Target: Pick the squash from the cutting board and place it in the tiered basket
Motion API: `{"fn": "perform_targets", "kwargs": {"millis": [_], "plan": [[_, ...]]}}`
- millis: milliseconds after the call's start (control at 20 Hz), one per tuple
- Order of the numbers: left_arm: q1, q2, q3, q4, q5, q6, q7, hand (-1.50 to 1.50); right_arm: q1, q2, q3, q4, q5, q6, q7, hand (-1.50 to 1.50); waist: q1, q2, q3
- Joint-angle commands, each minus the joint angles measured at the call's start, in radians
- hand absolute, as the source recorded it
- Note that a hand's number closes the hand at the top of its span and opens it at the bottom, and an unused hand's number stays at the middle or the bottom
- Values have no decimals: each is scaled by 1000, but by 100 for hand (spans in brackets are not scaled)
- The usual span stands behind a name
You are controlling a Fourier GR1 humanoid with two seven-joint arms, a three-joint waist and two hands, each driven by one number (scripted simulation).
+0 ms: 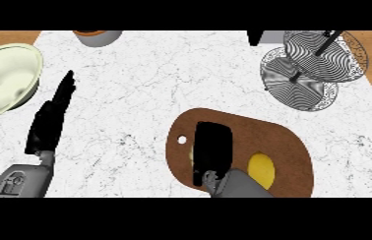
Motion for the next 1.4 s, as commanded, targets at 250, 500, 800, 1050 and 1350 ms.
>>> {"fn": "perform_targets", "kwargs": {"millis": [250, 500, 800, 1050, 1350], "plan": [[27, -22, 3, -27, -11, 8, -5, 0, 158, -55, 58, -280, -183, -56, -368, 150, -9, 2, 4], [0, 0, 39, 23, -7, -6, -14, 0, 173, -126, -70, -533, -168, -156, -416, 150, -27, 2, 2], [8, -2, 30, -18, -15, -20, 7, 0, 88, -168, -248, -774, -170, -84, -363, 150, -15, 1, 2], [16, -34, 13, -32, -38, -12, 17, 0, -52, -231, -453, -764, -221, 48, -363, 150, -5, 4, 2], [29, -38, 22, -73, -39, -32, 38, 0, -228, -310, -705, -631, -434, 227, -391, 150, 3, 4, 1]]}}
